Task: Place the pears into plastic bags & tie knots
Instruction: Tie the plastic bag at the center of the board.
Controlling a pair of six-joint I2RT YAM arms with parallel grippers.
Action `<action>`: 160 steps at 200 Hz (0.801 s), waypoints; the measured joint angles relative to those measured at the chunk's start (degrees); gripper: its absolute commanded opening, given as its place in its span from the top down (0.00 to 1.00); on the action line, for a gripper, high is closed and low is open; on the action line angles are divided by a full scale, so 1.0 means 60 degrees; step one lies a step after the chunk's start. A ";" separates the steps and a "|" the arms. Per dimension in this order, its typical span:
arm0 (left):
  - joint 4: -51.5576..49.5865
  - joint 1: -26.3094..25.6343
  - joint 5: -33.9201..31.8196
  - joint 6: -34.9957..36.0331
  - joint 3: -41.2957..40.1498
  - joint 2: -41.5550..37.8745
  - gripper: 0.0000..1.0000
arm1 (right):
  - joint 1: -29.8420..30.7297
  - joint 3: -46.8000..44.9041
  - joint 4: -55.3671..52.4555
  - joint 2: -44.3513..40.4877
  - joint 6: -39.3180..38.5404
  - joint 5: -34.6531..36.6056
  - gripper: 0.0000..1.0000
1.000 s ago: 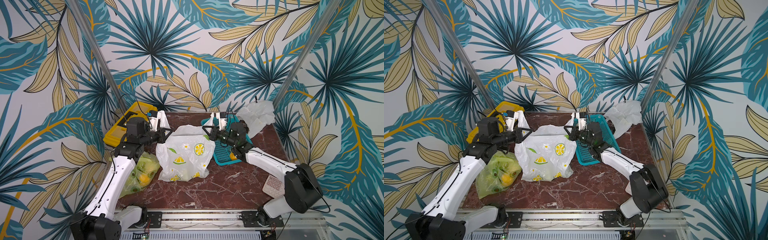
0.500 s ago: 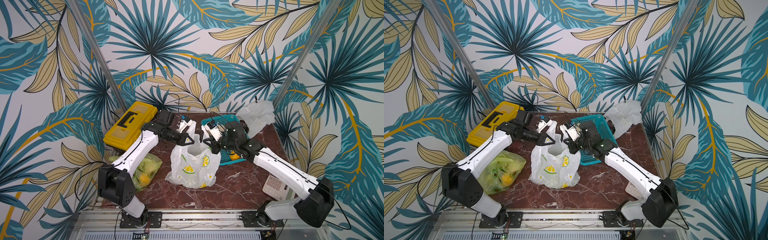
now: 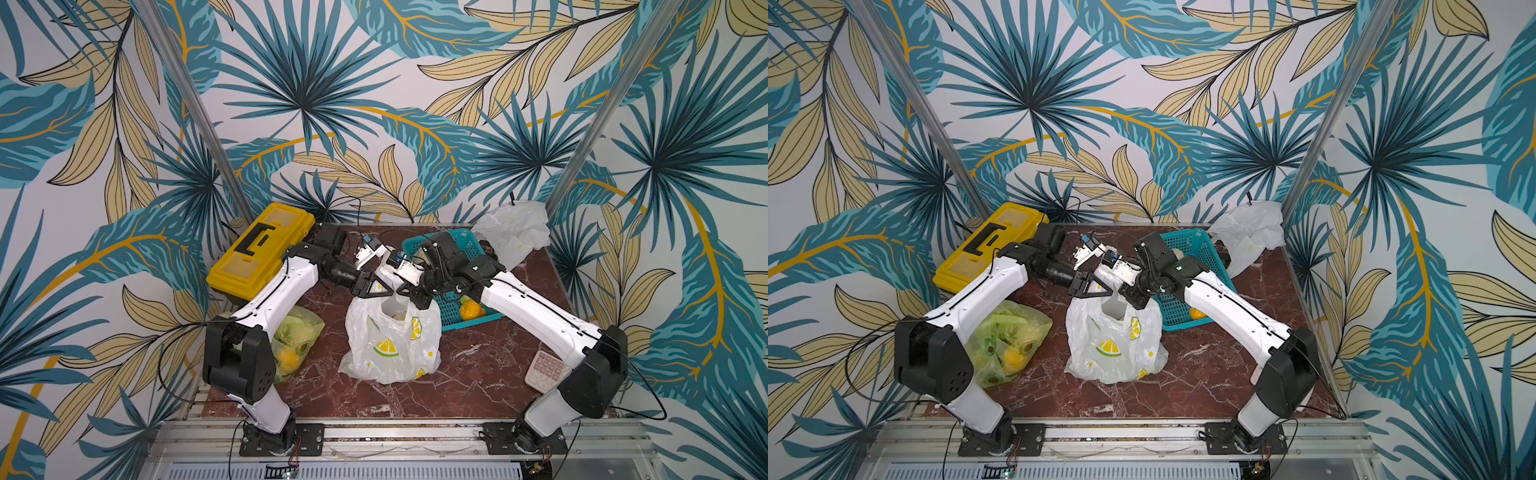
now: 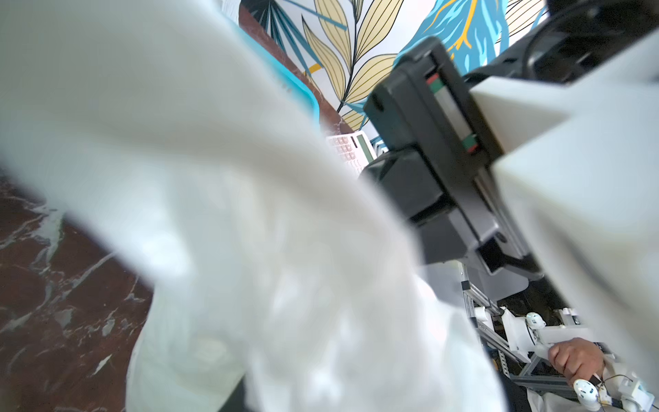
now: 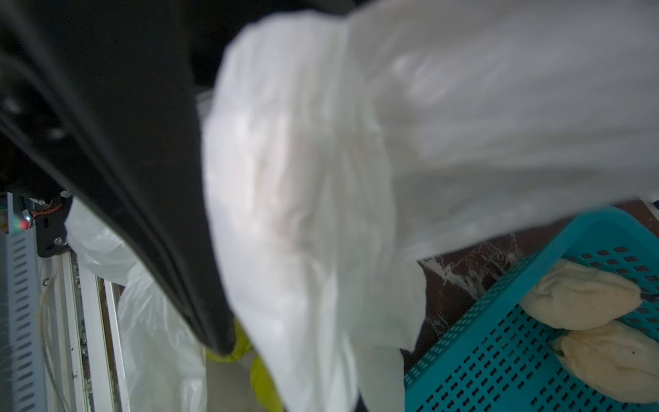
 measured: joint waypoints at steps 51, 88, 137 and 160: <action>-0.0011 0.0087 0.0448 0.0514 0.0004 -0.0029 0.42 | 0.0153 0.0510 -0.0703 0.0164 -0.0299 -0.0138 1.00; -0.0058 -0.0015 0.0488 0.0481 0.0510 -0.0025 0.38 | 0.0215 0.0776 -0.1038 0.0561 -0.0368 -0.0095 1.00; -0.0131 -0.0251 0.0543 0.0379 0.0627 -0.0011 0.79 | 0.0178 0.0878 -0.1257 0.0696 -0.0018 0.0051 0.95; -0.0138 -0.0076 0.0554 0.0415 0.0605 -0.0007 0.91 | 0.0091 0.0696 -0.1064 0.0525 0.0273 -0.0149 0.82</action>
